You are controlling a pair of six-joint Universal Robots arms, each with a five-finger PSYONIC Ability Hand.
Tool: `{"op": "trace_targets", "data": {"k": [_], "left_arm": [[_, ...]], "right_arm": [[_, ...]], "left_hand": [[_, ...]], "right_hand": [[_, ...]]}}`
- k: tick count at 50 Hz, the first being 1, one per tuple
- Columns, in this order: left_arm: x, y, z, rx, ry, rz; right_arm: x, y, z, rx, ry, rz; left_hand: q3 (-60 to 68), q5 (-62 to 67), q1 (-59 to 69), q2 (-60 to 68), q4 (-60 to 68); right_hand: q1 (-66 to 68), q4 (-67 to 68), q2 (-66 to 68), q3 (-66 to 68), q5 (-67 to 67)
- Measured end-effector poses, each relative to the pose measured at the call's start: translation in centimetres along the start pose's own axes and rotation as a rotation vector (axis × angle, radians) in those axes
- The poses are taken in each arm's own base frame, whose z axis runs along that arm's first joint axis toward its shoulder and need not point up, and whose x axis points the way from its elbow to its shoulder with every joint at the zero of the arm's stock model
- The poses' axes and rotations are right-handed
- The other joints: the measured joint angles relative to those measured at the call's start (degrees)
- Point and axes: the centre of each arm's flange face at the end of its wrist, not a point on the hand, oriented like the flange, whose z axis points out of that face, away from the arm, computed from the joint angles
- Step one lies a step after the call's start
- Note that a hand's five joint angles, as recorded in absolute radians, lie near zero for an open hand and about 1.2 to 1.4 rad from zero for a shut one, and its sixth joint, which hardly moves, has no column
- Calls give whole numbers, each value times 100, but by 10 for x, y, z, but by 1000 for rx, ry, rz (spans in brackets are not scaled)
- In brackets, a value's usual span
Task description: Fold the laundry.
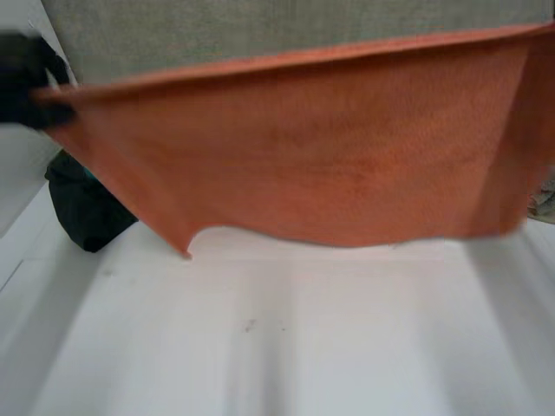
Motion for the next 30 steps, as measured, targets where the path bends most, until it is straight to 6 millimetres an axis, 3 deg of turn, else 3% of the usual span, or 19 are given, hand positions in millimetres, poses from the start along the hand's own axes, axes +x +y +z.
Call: {"op": "trace_targets", "data": {"k": [5,8,12,15,19,25,30], "left_arm": [[20,44,29,-155,67,73],[27,56,52,-161,59,125],[29,55,87,-86,10,177],[27,37,124,73,-60,212],[19,-5,163,371,-151,235],[13,-60,176,712,-208,230],[18,-82,171,833,-184,198]], "right_arm": [[-28,35,13,-104,-89,-29],[-43,55,25,-143,-110,-50],[-59,74,47,-151,-81,-80],[-63,80,73,-91,23,-99],[-48,67,106,96,252,-75],[-17,33,124,414,493,-2],[-9,15,124,566,536,21]], "left_hand": [[0,0,0,0,0],[0,0,0,0,1],[2,0,0,0,2],[4,0,0,4,2],[4,0,0,5,3],[5,0,0,5,3],[4,0,0,5,3]], "right_hand": [[0,0,0,0,56],[0,0,0,1,56],[0,1,0,10,56],[0,3,6,21,56],[0,5,6,21,56],[0,12,6,22,60],[0,12,6,22,153]]}}
